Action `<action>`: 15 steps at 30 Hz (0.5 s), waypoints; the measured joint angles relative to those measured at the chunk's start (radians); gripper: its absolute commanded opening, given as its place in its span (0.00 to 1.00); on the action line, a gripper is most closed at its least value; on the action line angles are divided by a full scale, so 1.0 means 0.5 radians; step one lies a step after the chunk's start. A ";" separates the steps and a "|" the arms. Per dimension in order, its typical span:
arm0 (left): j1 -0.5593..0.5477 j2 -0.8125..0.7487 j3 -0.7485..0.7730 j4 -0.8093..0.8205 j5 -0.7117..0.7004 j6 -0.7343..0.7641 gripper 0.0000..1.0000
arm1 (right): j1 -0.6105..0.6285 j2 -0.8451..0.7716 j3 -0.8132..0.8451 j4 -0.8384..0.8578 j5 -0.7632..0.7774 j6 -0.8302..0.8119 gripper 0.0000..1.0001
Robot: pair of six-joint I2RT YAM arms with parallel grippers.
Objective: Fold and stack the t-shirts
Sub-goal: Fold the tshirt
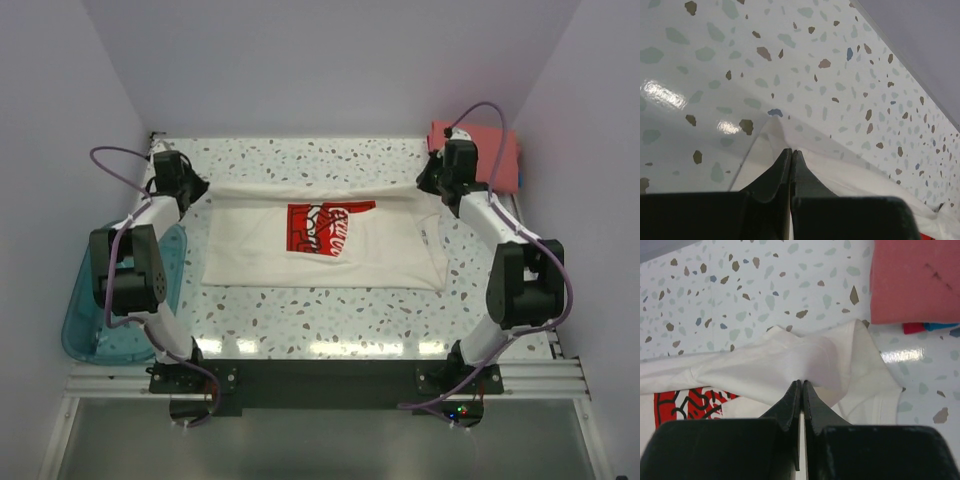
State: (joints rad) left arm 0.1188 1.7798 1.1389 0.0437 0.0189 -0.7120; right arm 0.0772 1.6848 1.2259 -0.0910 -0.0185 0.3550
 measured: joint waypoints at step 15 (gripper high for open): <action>0.014 -0.468 -0.449 -0.176 -0.124 -0.111 0.00 | 0.000 -0.618 -0.597 0.001 -0.002 0.105 0.00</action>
State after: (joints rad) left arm 0.1261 1.5455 0.9146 -0.0444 -0.0433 -0.7673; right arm 0.0772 1.3758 0.9272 -0.0906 -0.0196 0.4072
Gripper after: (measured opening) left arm 0.019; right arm 0.015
